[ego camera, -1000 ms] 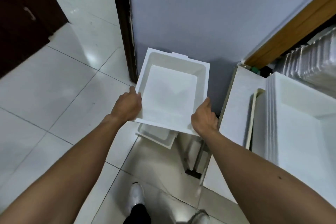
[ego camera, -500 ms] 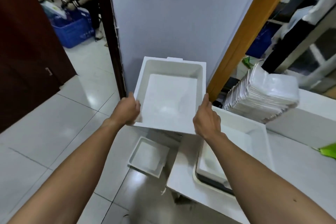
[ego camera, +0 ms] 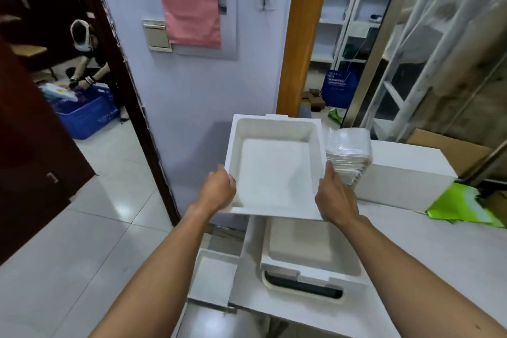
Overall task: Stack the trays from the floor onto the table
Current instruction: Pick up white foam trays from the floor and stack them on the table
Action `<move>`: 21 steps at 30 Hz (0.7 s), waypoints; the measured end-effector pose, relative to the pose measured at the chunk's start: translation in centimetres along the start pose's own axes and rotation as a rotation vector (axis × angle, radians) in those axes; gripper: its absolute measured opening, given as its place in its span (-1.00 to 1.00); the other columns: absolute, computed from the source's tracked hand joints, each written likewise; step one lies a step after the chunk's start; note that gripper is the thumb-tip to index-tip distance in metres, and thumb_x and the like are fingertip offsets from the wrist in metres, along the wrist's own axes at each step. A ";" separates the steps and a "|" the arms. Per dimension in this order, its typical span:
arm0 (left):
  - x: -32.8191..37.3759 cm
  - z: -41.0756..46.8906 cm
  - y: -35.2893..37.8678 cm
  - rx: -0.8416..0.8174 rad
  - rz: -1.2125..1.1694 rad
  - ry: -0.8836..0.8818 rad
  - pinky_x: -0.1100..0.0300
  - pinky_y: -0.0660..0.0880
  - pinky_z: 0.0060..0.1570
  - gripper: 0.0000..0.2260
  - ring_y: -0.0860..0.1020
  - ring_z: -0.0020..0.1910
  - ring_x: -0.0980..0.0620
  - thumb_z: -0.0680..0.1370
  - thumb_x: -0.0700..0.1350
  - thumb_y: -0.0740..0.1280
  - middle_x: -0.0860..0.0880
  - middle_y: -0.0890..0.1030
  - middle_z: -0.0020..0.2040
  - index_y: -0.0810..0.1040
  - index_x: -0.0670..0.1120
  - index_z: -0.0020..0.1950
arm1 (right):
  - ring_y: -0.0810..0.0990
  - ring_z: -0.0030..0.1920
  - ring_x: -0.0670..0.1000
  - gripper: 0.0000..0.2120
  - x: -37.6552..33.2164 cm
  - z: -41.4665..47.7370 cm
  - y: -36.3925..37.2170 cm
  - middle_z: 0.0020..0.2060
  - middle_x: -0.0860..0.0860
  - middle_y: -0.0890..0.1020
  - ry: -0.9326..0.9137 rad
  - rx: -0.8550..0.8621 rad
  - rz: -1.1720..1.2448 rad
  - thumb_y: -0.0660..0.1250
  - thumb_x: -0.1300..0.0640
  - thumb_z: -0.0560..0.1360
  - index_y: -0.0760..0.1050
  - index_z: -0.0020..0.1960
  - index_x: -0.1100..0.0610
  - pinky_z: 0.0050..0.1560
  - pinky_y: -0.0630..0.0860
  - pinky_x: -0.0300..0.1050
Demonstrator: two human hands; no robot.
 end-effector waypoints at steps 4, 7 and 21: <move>3.1 -0.8 1.2 -0.044 -0.016 0.015 0.05 0.34 -0.16 -0.88 0.44 -0.06 -0.21 0.64 -0.12 0.10 -0.31 0.52 0.07 0.30 -0.17 0.01 | 0.54 0.17 0.30 -0.44 3.4 -0.8 -1.8 0.42 0.20 0.41 0.030 -0.007 0.037 0.04 0.17 0.67 -0.06 0.61 0.14 0.05 0.46 0.10; 5.2 -0.9 1.4 -0.061 -0.009 0.051 0.05 0.34 -0.15 -0.86 0.43 -0.04 -0.19 0.64 -0.10 0.10 -0.29 0.52 0.10 0.32 -0.17 0.02 | 0.55 0.13 0.29 -0.49 5.5 -1.1 -2.5 0.34 0.20 0.49 0.064 -0.016 0.085 0.04 0.14 0.67 0.01 0.58 0.11 0.06 0.49 0.11; 10.0 -2.3 2.4 -0.055 0.004 0.144 0.00 0.39 -0.15 -0.80 0.47 -0.03 -0.22 0.60 -0.08 0.11 -0.22 0.55 -0.01 0.41 -0.20 -0.01 | 0.56 -0.03 0.22 -0.34 9.6 -3.1 -5.2 0.15 0.17 0.59 0.158 0.044 0.173 0.09 0.16 0.64 -0.18 0.63 0.03 -0.06 0.47 0.04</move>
Point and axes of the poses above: each hand's wrist, its own z-axis towards the middle knuckle, its own y-axis out of the palm, x = y × z, the point moved 9 cm from there along z, towards the middle knuckle
